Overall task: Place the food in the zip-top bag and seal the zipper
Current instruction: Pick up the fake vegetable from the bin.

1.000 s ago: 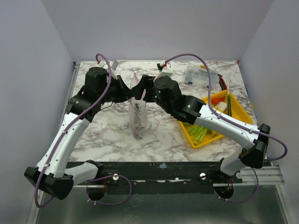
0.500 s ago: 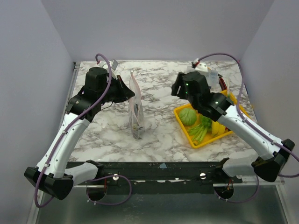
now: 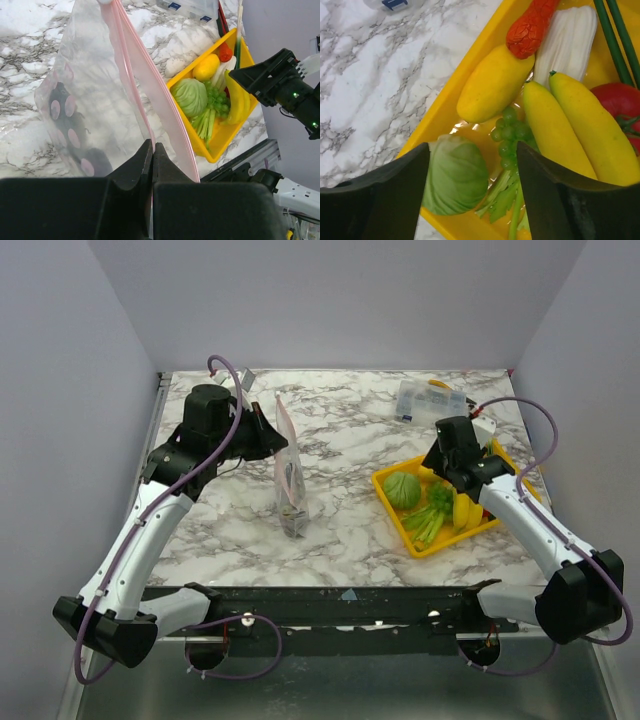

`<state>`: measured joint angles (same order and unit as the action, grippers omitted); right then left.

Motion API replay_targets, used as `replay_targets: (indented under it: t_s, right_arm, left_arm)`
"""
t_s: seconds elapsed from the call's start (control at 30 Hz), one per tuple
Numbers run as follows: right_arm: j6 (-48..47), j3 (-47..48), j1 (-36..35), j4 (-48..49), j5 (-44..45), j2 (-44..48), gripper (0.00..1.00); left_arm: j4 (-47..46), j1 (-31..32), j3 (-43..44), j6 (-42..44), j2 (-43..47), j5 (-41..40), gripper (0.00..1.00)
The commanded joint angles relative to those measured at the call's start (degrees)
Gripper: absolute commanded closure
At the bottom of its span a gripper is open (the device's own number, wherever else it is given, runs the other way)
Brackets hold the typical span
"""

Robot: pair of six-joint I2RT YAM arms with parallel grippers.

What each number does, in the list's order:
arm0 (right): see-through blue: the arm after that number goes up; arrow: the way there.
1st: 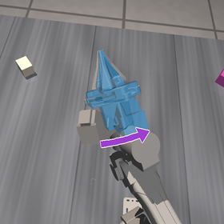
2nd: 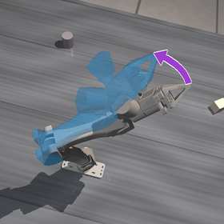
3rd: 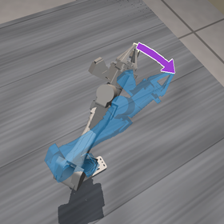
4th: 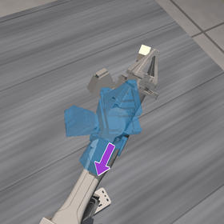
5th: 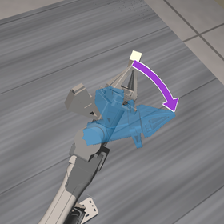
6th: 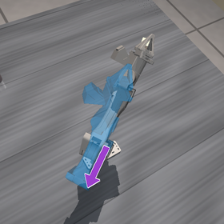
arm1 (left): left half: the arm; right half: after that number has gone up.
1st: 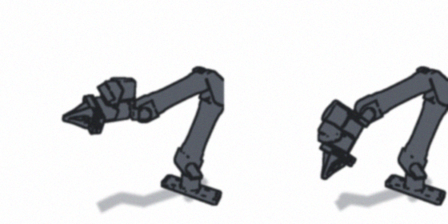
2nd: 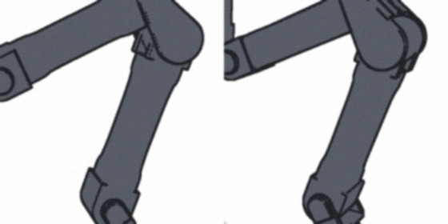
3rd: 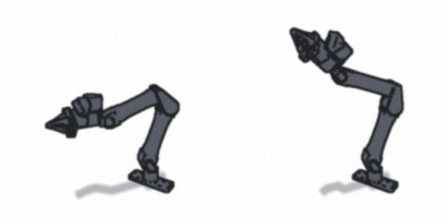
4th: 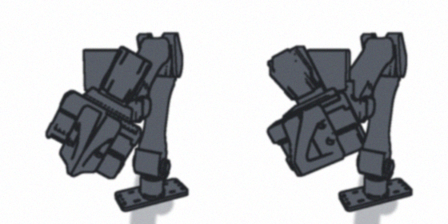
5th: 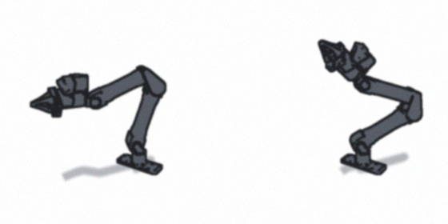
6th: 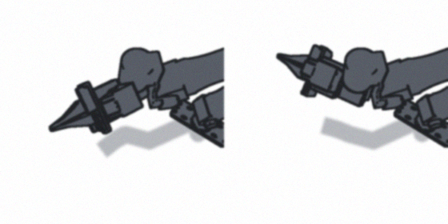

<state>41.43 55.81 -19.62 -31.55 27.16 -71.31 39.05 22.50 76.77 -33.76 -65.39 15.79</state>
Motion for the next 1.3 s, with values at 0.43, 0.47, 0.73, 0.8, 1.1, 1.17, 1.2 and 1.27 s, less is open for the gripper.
replay_targets:
  t_s: [0.43, 0.47, 0.73, 0.8, 1.1, 1.17, 1.2, 1.27]
  right_arm:
    - [2.0, 6.5, 10.7, 9.8, 9.5, -15.7, 0.17]
    - [0.2, 6.9, 11.3, 10.7, 9.5, -17.1, 0.17]
    - [-2.3, 8.1, 14.1, 13.0, 4.3, -23.1, 0.2]
    - [-2.6, 7.9, 14.1, 14.1, 4.4, -23.8, 0.22]
    - [-0.4, 7.3, 14.3, 14.9, 4.4, -24.9, 0.46]
    - [0.6, 6.8, 14.6, 15.0, 4.4, -24.7, 0.51]
    - [1.0, 6.3, 14.9, 15.3, 4.3, -24.5, 0.53]
    - [1.5, 5.7, 15.5, 16.0, 3.1, -24.3, 0.66]
  left_arm:
    - [-1.8, 0.0, -2.8, 2.3, 0.2, 2.1, 1.0]
    - [-1.8, 0.0, -2.8, 2.4, 0.3, 2.3, 1.0]
    - [-1.9, 0.0, -2.9, 2.6, 0.4, 2.8, 1.0]
    - [-1.9, 0.0, -2.9, 2.7, 0.4, 2.9, 1.0]
    - [-2.0, 0.0, -3.1, 2.8, 0.9, 3.0, 1.0]
    - [-2.0, 0.0, -3.1, 2.8, 1.0, 3.1, 1.0]
    - [-2.1, 0.0, -3.1, 2.8, 0.9, 3.1, 1.0]
    - [-2.1, 0.0, -3.1, 2.7, 1.0, 3.5, 1.0]
